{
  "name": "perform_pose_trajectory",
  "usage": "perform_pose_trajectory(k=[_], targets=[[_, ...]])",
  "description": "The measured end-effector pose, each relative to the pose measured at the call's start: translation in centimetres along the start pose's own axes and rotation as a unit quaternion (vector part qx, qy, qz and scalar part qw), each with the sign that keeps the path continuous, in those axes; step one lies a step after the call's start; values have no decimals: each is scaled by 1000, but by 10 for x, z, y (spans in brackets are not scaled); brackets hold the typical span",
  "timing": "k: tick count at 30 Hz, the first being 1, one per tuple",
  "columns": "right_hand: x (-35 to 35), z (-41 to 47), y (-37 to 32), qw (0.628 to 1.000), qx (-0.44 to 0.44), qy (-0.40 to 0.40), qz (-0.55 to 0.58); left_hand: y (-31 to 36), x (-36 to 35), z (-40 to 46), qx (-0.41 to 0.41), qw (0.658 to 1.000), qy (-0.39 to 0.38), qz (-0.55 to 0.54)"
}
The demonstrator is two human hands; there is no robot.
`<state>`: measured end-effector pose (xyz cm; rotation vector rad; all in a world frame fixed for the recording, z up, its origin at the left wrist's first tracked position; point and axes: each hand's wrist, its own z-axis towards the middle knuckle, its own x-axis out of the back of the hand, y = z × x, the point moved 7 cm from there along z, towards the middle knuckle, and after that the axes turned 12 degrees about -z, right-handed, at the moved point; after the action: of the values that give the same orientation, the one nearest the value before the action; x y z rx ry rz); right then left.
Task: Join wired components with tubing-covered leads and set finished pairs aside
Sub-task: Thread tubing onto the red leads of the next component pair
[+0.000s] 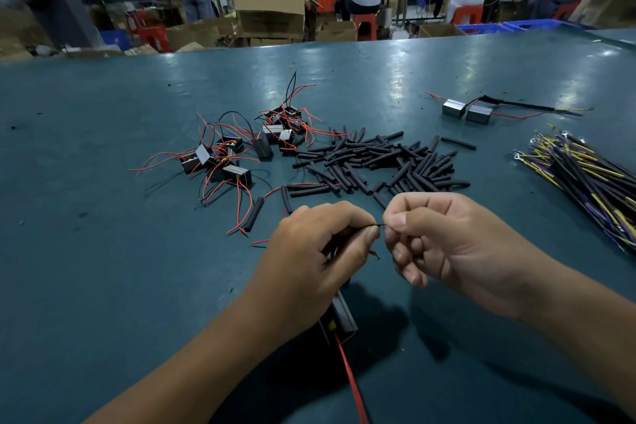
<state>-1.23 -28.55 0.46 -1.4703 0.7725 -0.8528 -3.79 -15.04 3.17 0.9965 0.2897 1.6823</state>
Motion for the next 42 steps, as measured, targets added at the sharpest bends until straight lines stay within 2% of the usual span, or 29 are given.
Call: perform_pose_trajectory(k=[4, 8, 14, 18, 19, 20, 21, 23, 24, 25, 26, 27, 29, 31, 33, 37, 42], targets=[[3, 0, -5, 995, 90, 26, -37, -5, -2, -2, 43, 992, -21, -118], [6, -7, -20, 954, 210, 87, -194, -7, -5, -3, 68, 981, -41, -178], [2, -24, -44, 791, 360, 149, -472, -10, -11, -6, 108, 950, -66, -284], [-9, -33, -49, 640, 457, 136, -603, -13, -15, -6, 132, 934, -98, -316], [-10, -33, -49, 618, 468, 127, -619, -15, -16, -7, 137, 932, -101, -319], [-8, -32, -49, 625, 460, 120, -619, -16, -16, -7, 139, 934, -99, -314], [-3, -28, -47, 664, 430, 114, -601, -17, -16, -7, 138, 939, -92, -302], [9, -16, -40, 808, 304, 107, -493, -19, -13, -6, 130, 953, -69, -265], [14, -9, -31, 884, 216, 100, -403, -20, -12, -5, 124, 960, -59, -244], [18, -3, -19, 942, 127, 87, -297, -19, -10, -4, 113, 968, -52, -217], [18, 1, -7, 977, 43, 67, -197, -17, -9, -4, 96, 978, -47, -181], [14, 2, 3, 991, -25, 43, -122, -14, -7, -3, 73, 987, -43, -137], [5, 0, 14, 992, -109, 3, -59, -5, -4, -1, 19, 999, -32, -39], [0, -4, 20, 987, -159, -23, -28, 1, -4, 0, -27, 999, -19, 39], [-2, -7, 21, 982, -184, -38, 13, 4, -5, 0, -57, 996, -18, 71], [-7, -8, 19, 980, -180, -63, 54, 5, -5, -1, -85, 992, -31, 91], [-6, -4, 13, 994, -102, -32, -22, 5, -5, -1, -77, 993, -27, 85]])
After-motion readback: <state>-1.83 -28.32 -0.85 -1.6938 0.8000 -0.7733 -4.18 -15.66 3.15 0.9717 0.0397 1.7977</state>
